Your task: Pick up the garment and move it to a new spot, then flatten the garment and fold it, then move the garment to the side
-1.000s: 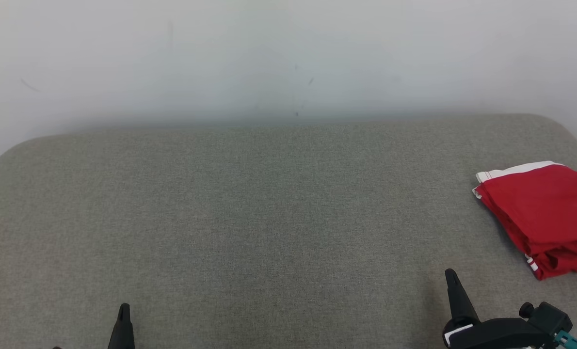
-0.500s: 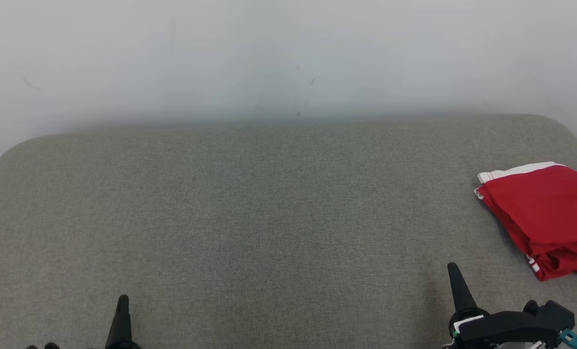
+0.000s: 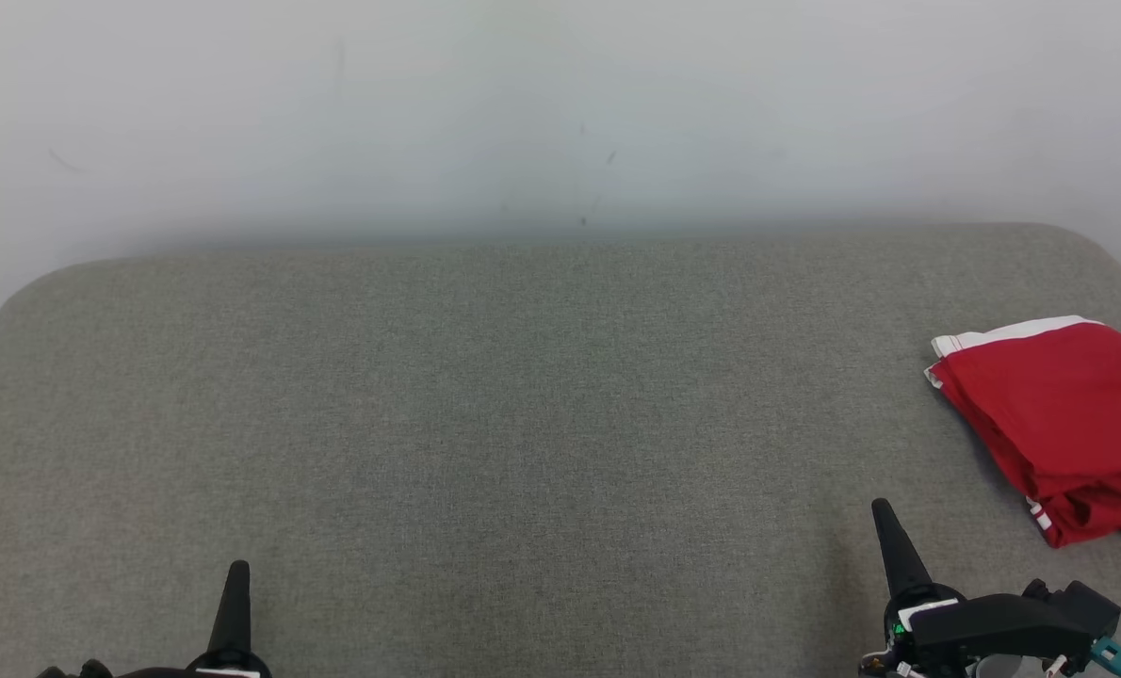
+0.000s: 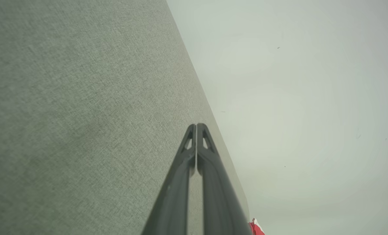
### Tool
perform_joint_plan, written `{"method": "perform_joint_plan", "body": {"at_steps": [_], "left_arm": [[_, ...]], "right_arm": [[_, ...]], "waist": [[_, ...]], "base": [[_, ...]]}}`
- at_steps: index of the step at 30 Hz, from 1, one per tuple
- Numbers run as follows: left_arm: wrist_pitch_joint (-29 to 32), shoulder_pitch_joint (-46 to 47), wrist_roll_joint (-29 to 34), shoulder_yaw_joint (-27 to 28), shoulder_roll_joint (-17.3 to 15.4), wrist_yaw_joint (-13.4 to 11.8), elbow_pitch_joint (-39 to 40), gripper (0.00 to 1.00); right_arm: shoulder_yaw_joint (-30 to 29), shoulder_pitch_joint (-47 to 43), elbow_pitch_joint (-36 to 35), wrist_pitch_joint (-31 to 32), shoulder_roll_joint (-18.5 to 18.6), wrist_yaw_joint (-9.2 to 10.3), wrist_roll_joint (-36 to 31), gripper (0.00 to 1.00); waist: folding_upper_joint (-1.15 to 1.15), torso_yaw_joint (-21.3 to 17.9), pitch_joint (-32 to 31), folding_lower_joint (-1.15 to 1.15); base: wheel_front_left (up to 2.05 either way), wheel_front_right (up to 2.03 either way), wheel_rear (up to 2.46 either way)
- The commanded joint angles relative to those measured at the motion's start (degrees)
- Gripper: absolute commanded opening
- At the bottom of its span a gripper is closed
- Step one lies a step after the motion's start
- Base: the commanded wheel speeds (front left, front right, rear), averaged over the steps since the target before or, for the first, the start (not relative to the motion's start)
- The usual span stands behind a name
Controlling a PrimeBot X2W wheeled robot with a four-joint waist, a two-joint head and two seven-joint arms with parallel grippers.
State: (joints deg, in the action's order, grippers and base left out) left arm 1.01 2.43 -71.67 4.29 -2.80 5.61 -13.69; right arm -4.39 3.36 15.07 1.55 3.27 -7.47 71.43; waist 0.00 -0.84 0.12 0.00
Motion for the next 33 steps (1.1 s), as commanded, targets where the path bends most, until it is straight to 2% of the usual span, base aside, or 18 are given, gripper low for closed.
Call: {"method": "perform_joint_plan", "body": {"at_steps": [1, 33], "left_arm": [[0.4, 1.2, -1.9, 0.4, -0.1, 0.4, 0.2, 0.0], [4.3, 3.4, -15.8, 1.8, -0.1, 1.6, -0.2, 0.0]], "right_arm": [[-0.2, 1.0, -0.6, 0.4, -0.2, -0.03, 1.7, 0.0], [-1.7, 2.5, -1.0, 3.9, -0.4, -0.04, 15.8, 0.0]], "waist": [[0.0, 0.0, 0.0, 0.0], [0.0, 0.6, 0.0, 0.0]], "base": [[0.0, 0.0, 0.0], [0.0, 0.0, 0.0]]}}
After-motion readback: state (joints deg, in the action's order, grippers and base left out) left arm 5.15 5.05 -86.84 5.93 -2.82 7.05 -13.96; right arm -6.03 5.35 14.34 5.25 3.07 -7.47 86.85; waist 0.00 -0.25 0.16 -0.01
